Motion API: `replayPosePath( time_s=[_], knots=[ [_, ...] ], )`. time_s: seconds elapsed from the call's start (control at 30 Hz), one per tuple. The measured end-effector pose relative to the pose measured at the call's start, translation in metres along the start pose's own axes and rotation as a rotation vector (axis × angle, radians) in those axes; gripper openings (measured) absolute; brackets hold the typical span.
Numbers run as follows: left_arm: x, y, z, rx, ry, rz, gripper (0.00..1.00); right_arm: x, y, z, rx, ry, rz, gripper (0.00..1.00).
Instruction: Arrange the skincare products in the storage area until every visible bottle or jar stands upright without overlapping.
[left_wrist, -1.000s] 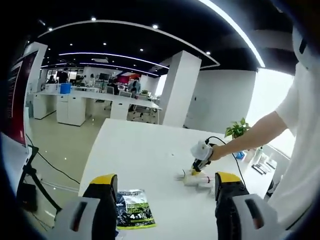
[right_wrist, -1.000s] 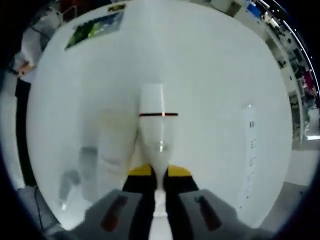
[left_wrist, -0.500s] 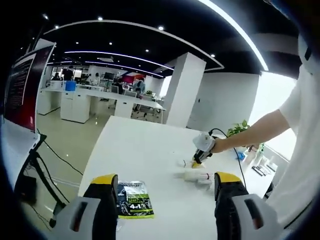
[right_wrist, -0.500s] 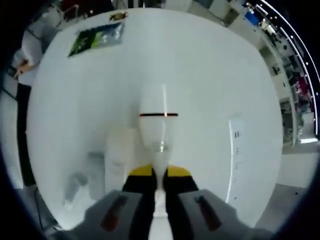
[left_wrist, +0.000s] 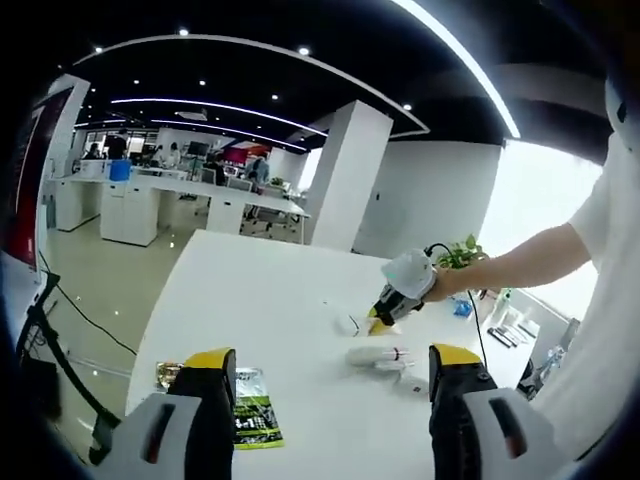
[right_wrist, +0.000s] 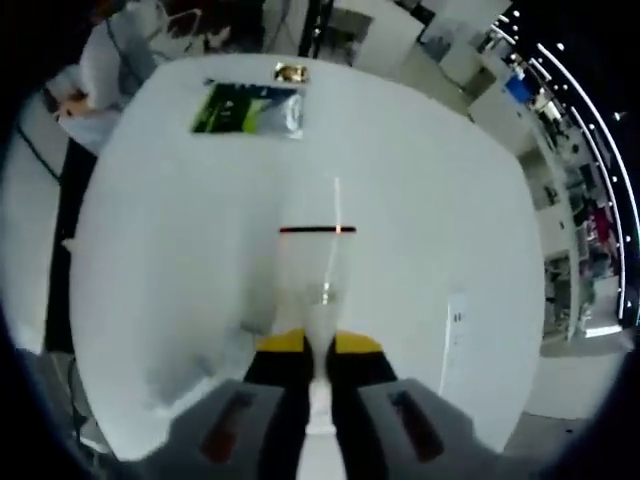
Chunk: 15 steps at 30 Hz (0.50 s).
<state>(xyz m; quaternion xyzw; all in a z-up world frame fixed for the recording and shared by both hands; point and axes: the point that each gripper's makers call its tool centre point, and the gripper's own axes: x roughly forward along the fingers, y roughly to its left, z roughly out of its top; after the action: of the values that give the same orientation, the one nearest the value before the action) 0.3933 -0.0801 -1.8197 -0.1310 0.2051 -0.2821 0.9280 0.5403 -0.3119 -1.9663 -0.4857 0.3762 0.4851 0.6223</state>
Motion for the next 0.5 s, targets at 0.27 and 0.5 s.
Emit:
replayPosePath(
  time_s=[0.27, 0.5],
  knots=[
    [0.025, -0.031, -0.006, 0.078, 0.056, -0.101, 0.81, -0.011, 0.046, 0.011, -0.078, -0.017, 0.044, 0.03],
    [0.045, -0.06, -0.032, 0.129, 0.147, -0.184, 0.81, -0.019, 0.084, 0.025, -0.128, -0.051, 0.076, 0.03]
  ],
)
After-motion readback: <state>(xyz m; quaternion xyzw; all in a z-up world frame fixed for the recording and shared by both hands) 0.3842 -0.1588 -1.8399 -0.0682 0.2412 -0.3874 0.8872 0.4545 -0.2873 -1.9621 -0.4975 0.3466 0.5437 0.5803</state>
